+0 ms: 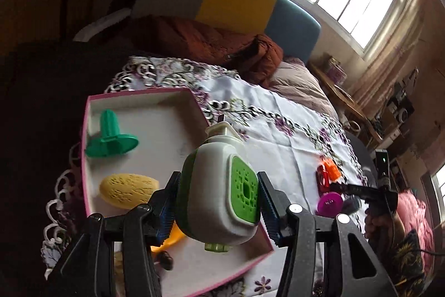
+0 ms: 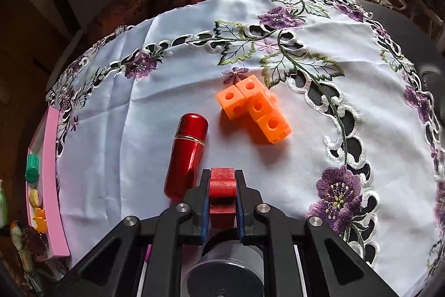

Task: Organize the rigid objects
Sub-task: 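Release the plug in the tray with the left gripper while the right holds the red block, then carry the red block into the tray and open the right gripper, then move both tools back toward the magenta cup and orange cubes, then grasp the magenta cup with the left gripper while the right gripper grasps the orange cube stack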

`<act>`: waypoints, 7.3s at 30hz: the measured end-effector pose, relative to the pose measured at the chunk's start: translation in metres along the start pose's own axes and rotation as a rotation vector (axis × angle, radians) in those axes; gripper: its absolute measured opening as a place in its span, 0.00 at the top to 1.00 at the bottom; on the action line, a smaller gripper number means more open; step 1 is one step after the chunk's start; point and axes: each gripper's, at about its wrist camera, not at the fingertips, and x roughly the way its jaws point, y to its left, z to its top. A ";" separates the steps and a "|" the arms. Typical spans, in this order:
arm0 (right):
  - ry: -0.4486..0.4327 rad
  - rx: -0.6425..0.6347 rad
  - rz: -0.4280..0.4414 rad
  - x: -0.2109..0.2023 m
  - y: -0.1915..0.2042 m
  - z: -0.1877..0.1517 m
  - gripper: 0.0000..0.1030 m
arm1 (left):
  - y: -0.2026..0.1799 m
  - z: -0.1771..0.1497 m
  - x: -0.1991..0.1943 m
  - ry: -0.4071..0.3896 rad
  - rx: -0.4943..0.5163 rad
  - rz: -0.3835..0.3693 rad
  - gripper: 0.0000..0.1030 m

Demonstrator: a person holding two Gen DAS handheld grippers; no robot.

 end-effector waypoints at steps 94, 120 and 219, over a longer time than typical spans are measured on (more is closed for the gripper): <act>0.174 -0.426 0.508 0.039 0.315 -0.055 0.85 | 0.080 -0.025 -0.059 -0.120 -0.097 0.358 0.47; -0.026 -0.482 0.381 -0.006 0.284 -0.066 0.52 | 0.060 -0.030 -0.057 -0.117 -0.038 0.334 0.47; -0.194 0.406 -0.012 -0.042 -0.071 -0.005 0.24 | -0.174 -0.113 0.124 0.205 0.558 -0.125 0.46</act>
